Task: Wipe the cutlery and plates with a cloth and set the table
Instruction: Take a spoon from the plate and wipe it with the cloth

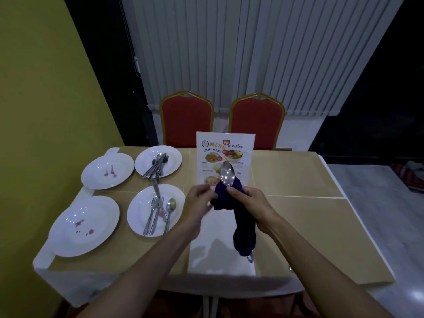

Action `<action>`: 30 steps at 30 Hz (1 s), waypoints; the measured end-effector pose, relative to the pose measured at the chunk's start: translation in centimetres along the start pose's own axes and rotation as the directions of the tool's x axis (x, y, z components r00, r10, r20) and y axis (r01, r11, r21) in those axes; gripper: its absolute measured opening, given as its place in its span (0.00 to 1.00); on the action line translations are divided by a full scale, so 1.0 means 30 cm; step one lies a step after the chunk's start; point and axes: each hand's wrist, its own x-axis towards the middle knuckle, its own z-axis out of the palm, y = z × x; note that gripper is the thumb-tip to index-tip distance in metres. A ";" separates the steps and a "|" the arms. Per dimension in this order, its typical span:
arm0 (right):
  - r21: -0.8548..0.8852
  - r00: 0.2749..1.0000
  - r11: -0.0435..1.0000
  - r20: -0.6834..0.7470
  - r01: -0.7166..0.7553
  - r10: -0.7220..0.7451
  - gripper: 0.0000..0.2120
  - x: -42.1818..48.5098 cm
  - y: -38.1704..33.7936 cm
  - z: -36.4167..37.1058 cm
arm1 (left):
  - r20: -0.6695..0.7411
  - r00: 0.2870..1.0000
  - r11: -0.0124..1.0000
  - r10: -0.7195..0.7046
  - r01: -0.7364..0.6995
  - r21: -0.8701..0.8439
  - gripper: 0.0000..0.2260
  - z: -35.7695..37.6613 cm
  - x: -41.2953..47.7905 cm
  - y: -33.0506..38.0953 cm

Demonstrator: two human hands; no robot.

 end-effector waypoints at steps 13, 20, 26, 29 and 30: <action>-0.223 0.994 0.974 -0.113 -0.037 0.012 0.11 -0.113 0.103 -0.157 | -0.041 0.999 0.972 -0.013 0.022 0.233 0.08 0.264 0.092 -0.014; -0.304 0.984 0.943 -0.153 -0.136 0.093 0.09 -0.130 0.231 -0.318 | -0.030 0.998 0.995 -0.052 0.054 0.085 0.05 0.373 0.159 -0.122; -0.245 0.925 0.941 -0.355 -0.234 0.138 0.09 -0.130 0.363 -0.509 | -0.038 0.956 0.930 -0.292 0.293 0.220 0.01 0.415 0.209 -0.462; -0.214 0.910 0.942 -0.380 -0.258 0.163 0.07 -0.108 0.398 -0.573 | -0.111 0.939 0.872 -0.325 0.343 0.349 0.05 0.424 0.231 -0.627; -0.208 0.909 0.941 -0.380 -0.266 0.172 0.07 -0.100 0.412 -0.591 | -0.145 0.942 0.855 -0.302 0.335 0.395 0.06 0.427 0.244 -0.667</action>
